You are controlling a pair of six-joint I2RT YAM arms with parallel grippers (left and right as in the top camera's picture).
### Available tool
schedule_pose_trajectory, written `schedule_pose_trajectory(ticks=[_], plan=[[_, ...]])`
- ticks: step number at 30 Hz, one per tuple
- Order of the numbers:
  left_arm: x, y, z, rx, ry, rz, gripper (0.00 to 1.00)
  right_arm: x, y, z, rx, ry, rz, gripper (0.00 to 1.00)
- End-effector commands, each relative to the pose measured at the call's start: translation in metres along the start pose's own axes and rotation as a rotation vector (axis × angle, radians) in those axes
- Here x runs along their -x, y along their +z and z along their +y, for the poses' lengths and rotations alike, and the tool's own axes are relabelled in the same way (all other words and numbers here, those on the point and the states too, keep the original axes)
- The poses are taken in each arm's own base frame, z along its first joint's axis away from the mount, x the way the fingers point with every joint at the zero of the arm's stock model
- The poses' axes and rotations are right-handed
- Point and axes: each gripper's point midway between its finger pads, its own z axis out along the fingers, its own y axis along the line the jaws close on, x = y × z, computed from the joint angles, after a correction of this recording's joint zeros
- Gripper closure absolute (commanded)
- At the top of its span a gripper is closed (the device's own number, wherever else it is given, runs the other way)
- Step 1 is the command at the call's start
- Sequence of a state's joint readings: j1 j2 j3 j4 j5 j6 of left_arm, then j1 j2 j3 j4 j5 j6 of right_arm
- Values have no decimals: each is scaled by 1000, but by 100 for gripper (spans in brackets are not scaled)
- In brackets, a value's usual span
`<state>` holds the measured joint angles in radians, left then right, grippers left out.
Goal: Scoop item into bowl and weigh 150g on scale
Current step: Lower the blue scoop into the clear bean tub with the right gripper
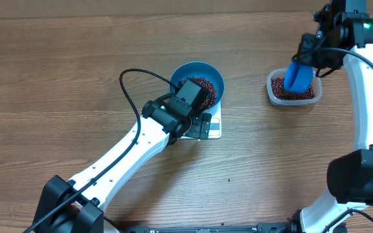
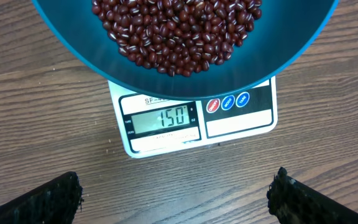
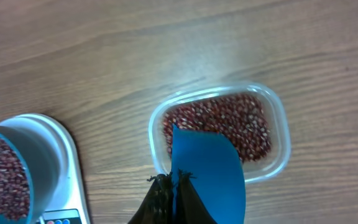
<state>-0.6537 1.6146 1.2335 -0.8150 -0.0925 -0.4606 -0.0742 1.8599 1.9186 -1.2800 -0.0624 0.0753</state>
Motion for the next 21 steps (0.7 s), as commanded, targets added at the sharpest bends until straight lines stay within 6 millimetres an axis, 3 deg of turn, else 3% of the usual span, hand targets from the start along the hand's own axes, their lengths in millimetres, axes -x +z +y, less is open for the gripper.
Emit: schedule_pose_trajectory(ticks=[1, 7, 15, 19, 21], plan=[[3, 0, -3, -10, 20, -2, 0, -3, -1, -9, -16, 18, 0, 96], [3, 0, -3, -10, 20, -2, 0, -5, 12, -11, -17, 19, 1, 96], [3, 0, -3, -10, 20, -2, 0, -4, 14, -21, -76, 20, -6, 94], [3, 0, -3, -10, 20, -2, 1, -6, 15, -22, -81, 20, -2, 89], [3, 0, -3, -10, 20, -2, 0, -7, 17, -24, -91, 20, 2, 72]])
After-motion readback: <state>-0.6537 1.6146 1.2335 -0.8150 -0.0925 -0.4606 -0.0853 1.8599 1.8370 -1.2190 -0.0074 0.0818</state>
